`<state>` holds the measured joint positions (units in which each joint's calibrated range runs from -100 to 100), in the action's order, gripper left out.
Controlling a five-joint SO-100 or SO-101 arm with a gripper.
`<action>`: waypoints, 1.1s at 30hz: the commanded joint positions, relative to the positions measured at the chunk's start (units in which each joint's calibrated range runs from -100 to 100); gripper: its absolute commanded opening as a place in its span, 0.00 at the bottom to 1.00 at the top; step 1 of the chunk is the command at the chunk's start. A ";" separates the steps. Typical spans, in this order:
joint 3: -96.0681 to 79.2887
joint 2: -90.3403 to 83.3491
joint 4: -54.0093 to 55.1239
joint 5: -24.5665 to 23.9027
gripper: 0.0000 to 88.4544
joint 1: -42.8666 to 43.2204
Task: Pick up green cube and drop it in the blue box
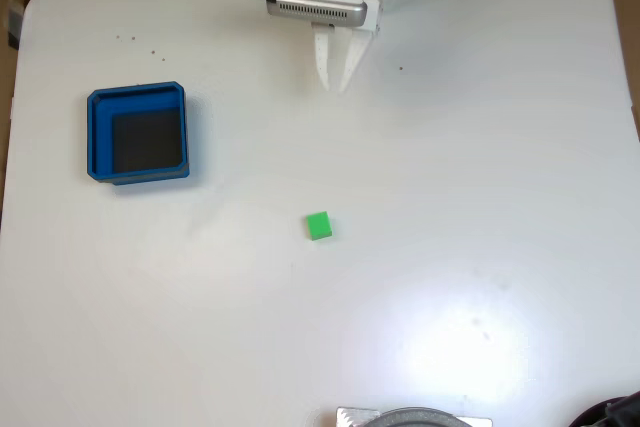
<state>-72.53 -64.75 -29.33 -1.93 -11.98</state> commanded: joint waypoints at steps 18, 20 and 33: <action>33.66 30.30 0.68 0.10 0.02 -0.16; 36.08 32.97 0.59 0.15 0.02 -0.16; 55.38 45.85 -19.46 0.24 0.02 -0.16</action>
<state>-27.79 -20.97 -40.75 -1.93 -11.98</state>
